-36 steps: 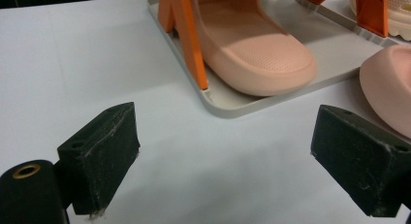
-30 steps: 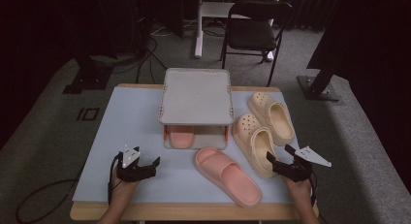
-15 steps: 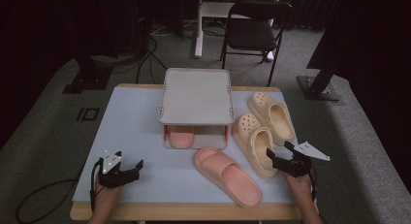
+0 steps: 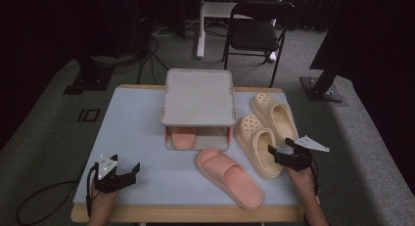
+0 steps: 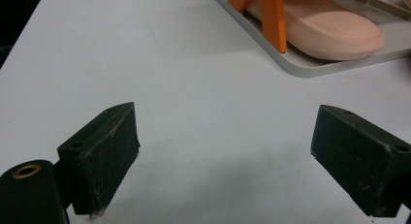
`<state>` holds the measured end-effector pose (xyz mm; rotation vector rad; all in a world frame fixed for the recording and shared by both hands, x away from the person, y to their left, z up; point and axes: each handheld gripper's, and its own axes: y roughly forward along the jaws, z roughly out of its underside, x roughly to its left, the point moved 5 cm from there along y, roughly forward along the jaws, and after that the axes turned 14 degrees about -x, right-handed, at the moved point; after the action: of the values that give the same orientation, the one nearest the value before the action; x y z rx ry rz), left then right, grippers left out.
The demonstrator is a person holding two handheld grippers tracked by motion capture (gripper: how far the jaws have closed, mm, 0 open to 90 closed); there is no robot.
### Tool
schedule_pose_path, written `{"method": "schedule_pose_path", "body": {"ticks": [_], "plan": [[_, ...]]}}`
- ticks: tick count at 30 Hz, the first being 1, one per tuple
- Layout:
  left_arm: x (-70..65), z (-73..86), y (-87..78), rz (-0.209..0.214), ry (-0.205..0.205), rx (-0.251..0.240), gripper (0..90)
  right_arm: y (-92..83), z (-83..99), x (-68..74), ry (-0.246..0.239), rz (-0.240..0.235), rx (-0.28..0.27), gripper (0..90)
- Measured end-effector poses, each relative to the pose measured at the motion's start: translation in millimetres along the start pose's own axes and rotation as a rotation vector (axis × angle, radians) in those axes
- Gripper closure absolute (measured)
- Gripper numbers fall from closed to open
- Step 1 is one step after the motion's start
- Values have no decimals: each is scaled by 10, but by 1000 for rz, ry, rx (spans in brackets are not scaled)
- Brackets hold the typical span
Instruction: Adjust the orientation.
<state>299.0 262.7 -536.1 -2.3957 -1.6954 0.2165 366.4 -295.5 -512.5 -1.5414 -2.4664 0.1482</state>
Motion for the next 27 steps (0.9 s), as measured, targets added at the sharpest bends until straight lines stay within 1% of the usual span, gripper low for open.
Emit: {"method": "schedule_pose_path", "body": {"ticks": [2, 5, 7, 8, 9, 11, 12, 14, 16, 17, 19, 20, 21, 23, 25, 27], "plan": [[-5, 0, -3, -3, 4, -4, 97, 31, -7, -18, 4, -3, 3, 136], [-10, -6, -3, -1, -1, -7, 97, 84, -13, -26, 8, -17, 15, 147], [-11, -9, -2, -2, 4, -7, 97, 122, -14, -14, 5, -36, 28, 186], [-13, -9, -2, -2, -2, -11, 97, 134, -15, -7, -9, -33, 26, 210], [-13, -5, -4, -1, -2, -7, 98, 148, -15, -2, -18, -30, 26, 217], [-15, 5, -1, 0, 1, -3, 97, 178, -12, 14, -19, -48, 41, 266], [-15, 8, -1, 1, -5, -5, 97, 188, -12, 20, -33, -41, 43, 291], [-11, 12, 0, -2, -1, -1, 97, 211, -8, 28, -43, -43, 57, 333], [-8, 5, -2, -3, -5, -7, 97, 232, -1, 27, -62, -31, 67, 400], [-5, 4, -4, -3, -4, -8, 97, 240, 2, 27, -61, -38, 75, 412], [-1, 8, -5, -3, -5, -7, 97, 255, 0, 28, -71, -28, 78, 438], [1, 12, -2, -4, -1, -7, 97, 263, -5, 31, -69, -29, 78, 449], [4, 15, 1, -1, 0, -6, 97, 272, -10, 32, -68, -29, 82, 482], [12, 16, 2, -6, 6, -4, 98, 297, -19, 44, -68, -33, 94, 497], [19, 11, -2, -7, 0, -6, 97, 321, -33, 57, -83, -25, 103, 542], [25, 10, -4, -9, 6, -7, 97, 355, -35, 69, -88, -26, 120, 551]]}}
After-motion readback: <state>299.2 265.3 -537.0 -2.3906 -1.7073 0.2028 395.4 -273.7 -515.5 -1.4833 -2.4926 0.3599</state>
